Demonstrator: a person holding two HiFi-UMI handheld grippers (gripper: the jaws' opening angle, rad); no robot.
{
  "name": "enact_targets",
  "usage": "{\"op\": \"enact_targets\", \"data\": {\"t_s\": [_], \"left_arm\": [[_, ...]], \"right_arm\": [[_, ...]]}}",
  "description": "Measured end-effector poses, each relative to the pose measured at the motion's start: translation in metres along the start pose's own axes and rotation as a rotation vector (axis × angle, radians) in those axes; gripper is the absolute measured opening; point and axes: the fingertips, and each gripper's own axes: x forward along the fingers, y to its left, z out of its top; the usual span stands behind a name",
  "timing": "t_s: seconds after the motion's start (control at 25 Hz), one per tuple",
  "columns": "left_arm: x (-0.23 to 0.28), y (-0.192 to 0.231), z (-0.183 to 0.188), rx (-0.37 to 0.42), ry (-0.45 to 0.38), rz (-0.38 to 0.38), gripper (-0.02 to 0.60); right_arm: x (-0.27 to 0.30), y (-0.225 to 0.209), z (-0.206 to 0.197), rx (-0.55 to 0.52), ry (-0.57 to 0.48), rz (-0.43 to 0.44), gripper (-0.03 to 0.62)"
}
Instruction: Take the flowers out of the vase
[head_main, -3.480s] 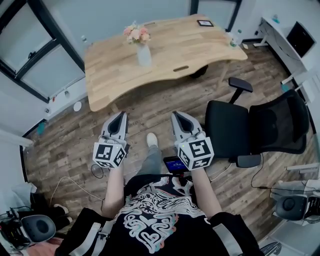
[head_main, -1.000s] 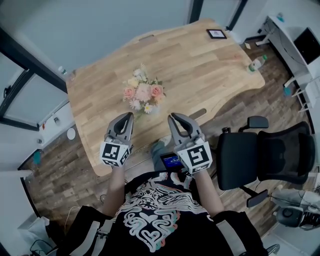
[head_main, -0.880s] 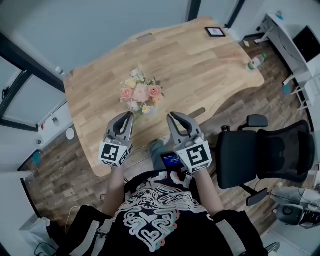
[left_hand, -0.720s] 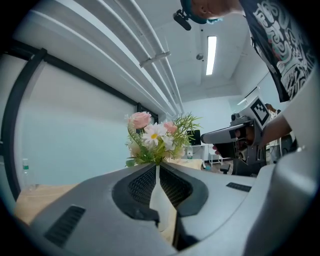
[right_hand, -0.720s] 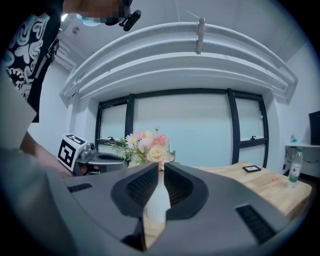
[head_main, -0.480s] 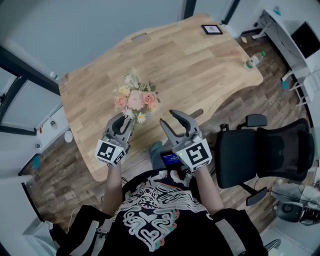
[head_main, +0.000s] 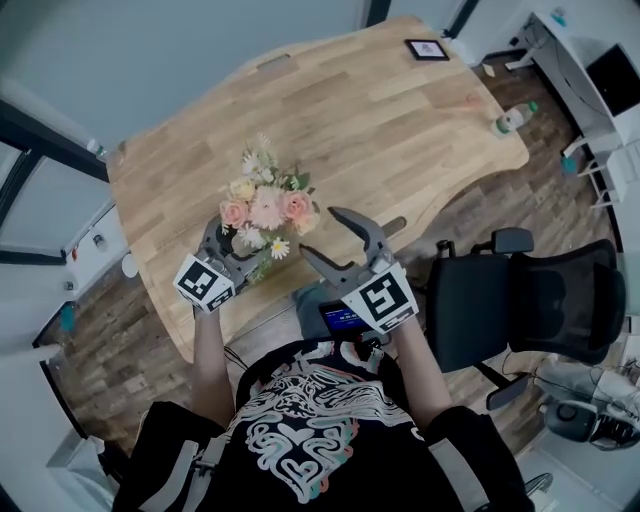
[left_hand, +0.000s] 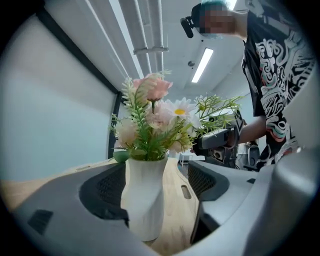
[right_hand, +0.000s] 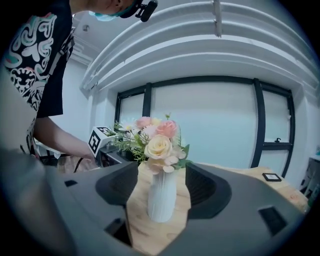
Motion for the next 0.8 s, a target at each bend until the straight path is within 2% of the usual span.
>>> {"op": "enact_targets", "data": {"t_s": [0.12,0.16,0.28,0.32,0.36,0.52,0.8], "left_arm": [[0.005,0.002,0.002,-0.009,-0.008,-0.036,0.371],[0.006,0.004,0.003,-0.012,-0.014,-0.045,0.371],[0.009,0.008,0.005,-0.028,-0.039,-0.083,0.371],[0.010,0.008,0.005,-0.035,-0.044,-0.099,0.371],[0.011,0.006,0.004,-0.038,-0.048,-0.114,0.371],[0.019,0.004,0.005,-0.017,-0.040,-0.159,0.371],[0.021,0.015,0.003,-0.005,-0.048,-0.180,0.371]], "right_arm": [[0.006,-0.005,0.002,-0.049,0.037,0.007,0.276],[0.009,-0.006,0.004,-0.084,0.042,0.012,0.304],[0.017,-0.008,0.009,-0.178,0.050,0.038,0.305],[0.020,-0.008,0.010,-0.184,0.050,0.050,0.310],[0.023,-0.007,0.010,-0.186,0.051,0.061,0.344],[0.037,-0.004,0.010,-0.215,0.049,0.102,0.345],[0.061,0.001,0.011,-0.295,0.054,0.116,0.345]]}}
